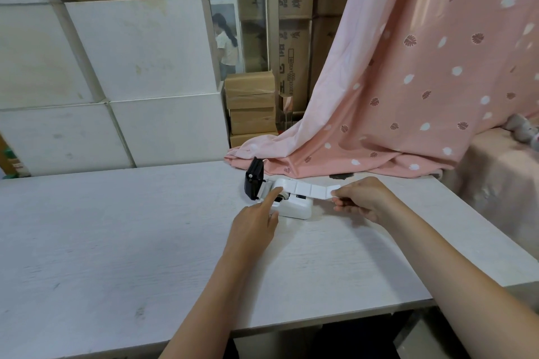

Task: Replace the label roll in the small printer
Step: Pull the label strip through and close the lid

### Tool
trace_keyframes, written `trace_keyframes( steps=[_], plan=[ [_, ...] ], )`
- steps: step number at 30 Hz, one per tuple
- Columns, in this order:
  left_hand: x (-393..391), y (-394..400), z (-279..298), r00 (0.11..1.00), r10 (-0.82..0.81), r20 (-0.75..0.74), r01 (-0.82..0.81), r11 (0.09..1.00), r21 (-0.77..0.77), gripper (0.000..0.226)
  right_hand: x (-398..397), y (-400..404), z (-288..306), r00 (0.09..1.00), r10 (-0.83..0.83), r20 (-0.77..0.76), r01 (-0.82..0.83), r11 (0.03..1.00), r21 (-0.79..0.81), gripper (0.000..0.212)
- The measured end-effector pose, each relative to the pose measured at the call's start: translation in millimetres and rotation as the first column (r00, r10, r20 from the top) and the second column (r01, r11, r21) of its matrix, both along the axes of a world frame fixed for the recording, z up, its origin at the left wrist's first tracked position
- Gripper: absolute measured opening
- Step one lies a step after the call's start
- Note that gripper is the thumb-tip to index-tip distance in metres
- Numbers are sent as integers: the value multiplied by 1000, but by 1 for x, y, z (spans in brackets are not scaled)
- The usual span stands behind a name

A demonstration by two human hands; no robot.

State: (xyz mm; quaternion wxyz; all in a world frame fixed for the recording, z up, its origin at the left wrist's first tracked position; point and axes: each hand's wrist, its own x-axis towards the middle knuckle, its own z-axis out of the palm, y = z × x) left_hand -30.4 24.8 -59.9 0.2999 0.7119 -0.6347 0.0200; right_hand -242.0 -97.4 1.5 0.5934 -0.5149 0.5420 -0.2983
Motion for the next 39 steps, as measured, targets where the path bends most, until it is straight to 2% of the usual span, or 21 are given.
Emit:
trace_keyframes(
  steps=[3,5,7,9,11,13,18,23,28,32,37,39],
  plan=[
    [-2,4,5,989,143,-45,-150,952,-267,24,-4,-1,-2,1000,-6,10,6,1000,0,22],
    [0,7,5,956,205,-212,-280,853,-440,21,-4,0,-2,1000,-2,15,2,1000,1,22],
    [6,6,3,907,202,-368,-353,842,-407,38,-3,2,0,1000,0,27,0,1000,8,19],
    [10,3,-1,898,175,-404,-304,909,-284,61,-4,5,2,999,-3,37,2,1000,19,16],
    [8,1,-2,935,109,-338,-198,950,-240,71,-4,6,2,999,-9,39,8,1000,24,17],
    [7,1,-2,959,50,-279,-123,960,-251,69,-4,6,2,999,-11,34,10,1000,24,17],
    [7,2,-3,978,-42,-206,-13,966,-259,68,-3,7,2,1000,-9,26,9,1000,6,13],
    [4,1,-5,994,-94,-64,80,978,-193,73,-2,12,6,999,-13,35,13,1000,-1,4],
    [4,1,-7,994,-96,-47,88,984,-155,70,-5,13,7,999,-20,44,21,999,-33,13],
    [4,0,-7,995,-103,0,101,980,-170,69,-9,12,12,996,-19,82,23,999,-45,4],
    [4,-1,-8,995,-96,42,101,982,-162,71,-11,10,18,992,-23,120,30,998,-57,10],
    [4,-2,-8,994,-89,56,97,983,-157,71,-11,10,18,992,-29,121,36,998,-55,6]
  ],
)
